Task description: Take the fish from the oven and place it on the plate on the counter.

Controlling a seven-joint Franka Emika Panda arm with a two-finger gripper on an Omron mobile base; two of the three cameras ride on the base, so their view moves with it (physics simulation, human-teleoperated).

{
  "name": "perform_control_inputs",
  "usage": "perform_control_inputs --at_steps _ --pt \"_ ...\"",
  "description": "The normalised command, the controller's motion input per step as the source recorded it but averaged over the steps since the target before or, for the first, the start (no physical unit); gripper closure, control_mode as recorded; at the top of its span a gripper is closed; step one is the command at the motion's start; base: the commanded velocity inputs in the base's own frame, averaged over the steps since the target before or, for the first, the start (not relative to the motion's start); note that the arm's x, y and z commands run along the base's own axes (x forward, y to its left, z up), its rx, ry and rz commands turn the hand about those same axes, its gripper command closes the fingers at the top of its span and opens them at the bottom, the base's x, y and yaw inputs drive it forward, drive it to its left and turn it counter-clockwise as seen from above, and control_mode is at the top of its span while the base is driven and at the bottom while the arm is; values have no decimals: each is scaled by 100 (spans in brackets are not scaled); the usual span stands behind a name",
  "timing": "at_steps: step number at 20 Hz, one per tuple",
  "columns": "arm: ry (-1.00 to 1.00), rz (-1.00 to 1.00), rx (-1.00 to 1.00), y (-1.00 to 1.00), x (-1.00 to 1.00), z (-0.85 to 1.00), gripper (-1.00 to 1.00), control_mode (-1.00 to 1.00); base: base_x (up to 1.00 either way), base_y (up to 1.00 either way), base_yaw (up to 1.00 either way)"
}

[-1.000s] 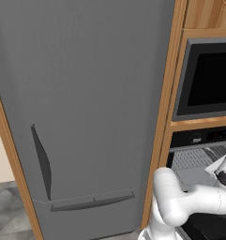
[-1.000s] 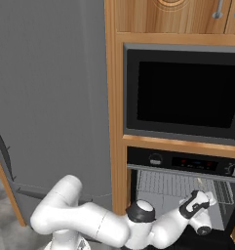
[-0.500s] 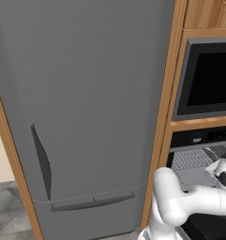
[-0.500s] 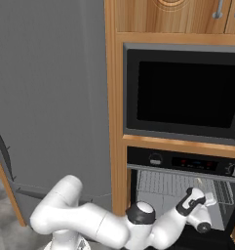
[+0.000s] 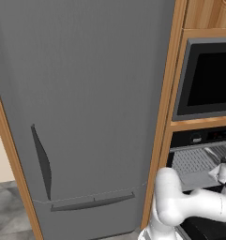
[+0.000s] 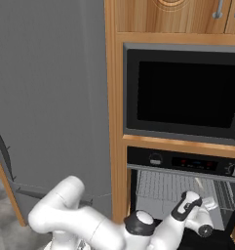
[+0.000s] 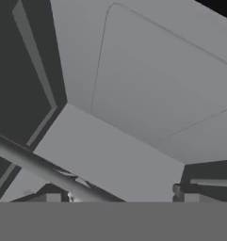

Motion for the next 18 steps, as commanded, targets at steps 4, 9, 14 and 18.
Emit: perform_control_inputs --at_steps 4,9,14,18 --pt "0 4 8 -10 -97 -45 100 -100 0 0 0" --pt "0 5 6 -6 -100 -52 100 -100 0 0 0" --pt "0 3 6 -10 -100 -64 100 -100 0 0 0" --pt "0 3 6 -13 -100 -62 100 -100 0 0 0"
